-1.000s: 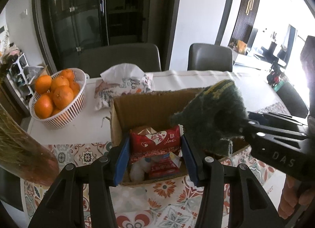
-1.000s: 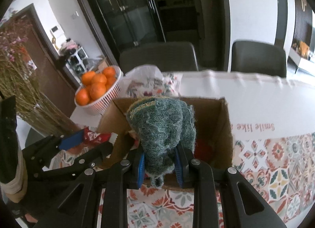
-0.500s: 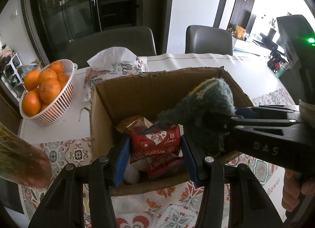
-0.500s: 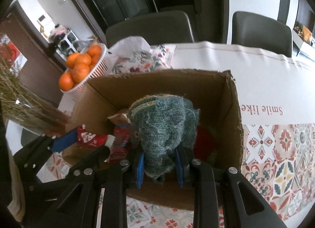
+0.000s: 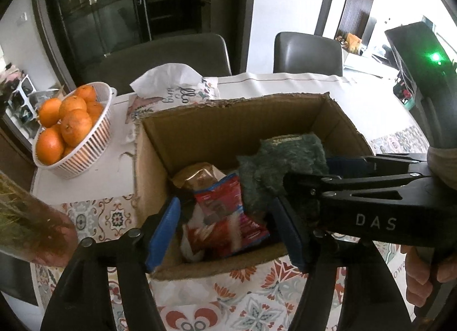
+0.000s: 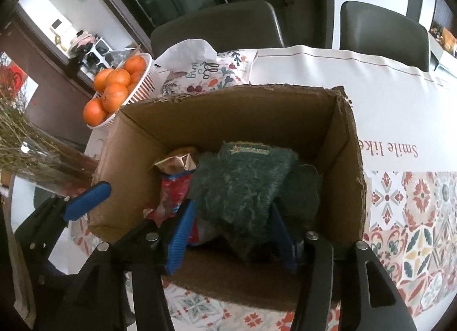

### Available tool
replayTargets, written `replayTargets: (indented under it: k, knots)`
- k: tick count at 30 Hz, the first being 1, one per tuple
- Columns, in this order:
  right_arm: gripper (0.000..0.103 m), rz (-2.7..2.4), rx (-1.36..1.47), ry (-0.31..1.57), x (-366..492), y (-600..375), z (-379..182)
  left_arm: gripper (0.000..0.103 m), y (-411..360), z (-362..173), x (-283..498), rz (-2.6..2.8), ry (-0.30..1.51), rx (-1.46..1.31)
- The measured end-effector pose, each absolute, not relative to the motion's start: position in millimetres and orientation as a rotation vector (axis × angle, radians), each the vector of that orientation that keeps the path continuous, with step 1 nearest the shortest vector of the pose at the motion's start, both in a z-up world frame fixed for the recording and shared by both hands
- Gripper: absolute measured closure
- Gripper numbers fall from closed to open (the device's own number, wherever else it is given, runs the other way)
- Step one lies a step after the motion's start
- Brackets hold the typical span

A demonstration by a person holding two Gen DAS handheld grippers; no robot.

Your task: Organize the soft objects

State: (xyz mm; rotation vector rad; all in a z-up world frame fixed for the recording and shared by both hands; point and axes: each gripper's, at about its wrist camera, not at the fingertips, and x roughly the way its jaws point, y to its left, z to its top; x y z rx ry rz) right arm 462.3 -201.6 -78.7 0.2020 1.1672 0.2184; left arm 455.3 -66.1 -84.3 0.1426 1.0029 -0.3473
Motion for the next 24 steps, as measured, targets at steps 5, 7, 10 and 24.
replayTargets:
  k: [5,7,10,24]
  knots:
    - [0.045,0.198,0.180,1.115,443.2,-197.1,-62.7,0.033,-55.1,-71.8,443.6,-0.311,0.980,0.129]
    - [0.043,0.180,0.172,1.088,435.1,-196.6,-54.6,0.032,-49.0,-64.7,437.5,-0.297,0.969,0.113]
    - [0.037,0.148,0.154,1.040,418.8,-194.7,-40.9,0.031,-38.9,-52.1,424.7,-0.278,0.951,0.089]
    - [0.028,0.003,0.086,0.861,304.6,-184.7,2.5,0.010,-4.9,-6.3,334.7,-0.198,0.761,0.090]
